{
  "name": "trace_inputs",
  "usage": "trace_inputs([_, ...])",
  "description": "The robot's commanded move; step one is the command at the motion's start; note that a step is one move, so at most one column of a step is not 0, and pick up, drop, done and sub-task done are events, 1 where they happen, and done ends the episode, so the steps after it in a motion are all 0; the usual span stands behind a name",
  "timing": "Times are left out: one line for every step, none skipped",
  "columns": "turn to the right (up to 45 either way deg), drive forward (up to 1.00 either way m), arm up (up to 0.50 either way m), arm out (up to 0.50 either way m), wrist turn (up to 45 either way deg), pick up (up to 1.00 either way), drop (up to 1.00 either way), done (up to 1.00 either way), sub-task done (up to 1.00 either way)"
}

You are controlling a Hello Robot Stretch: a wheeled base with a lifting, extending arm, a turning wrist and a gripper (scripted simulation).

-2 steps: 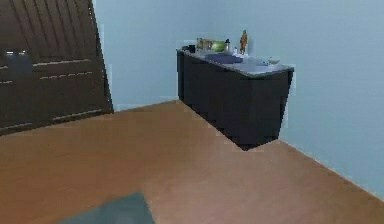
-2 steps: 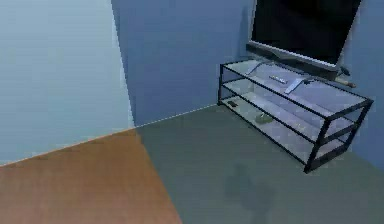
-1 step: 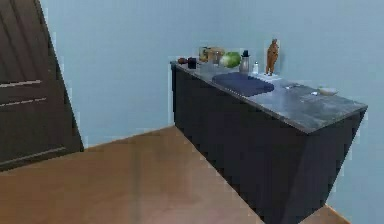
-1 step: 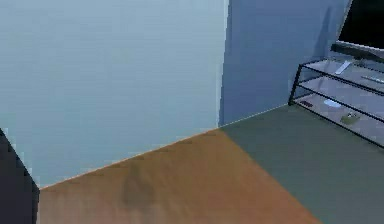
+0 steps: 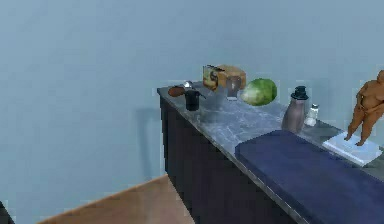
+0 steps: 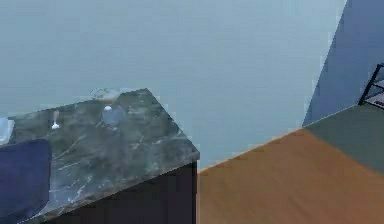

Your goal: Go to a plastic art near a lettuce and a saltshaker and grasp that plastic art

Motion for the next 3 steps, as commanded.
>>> trace_inputs([0.0, 0.25, 0.0, 0.0, 0.0, 0.0, 0.0, 0.0, 0.0])
trace_inputs([-45.0, 0.0, 0.0, 0.0, 0.0, 0.0, 0.0, 0.0, 0.0])
trace_inputs([-45.0, 0.0, 0.0, 0.0, 0.0, 0.0, 0.0, 0.0, 0.0])
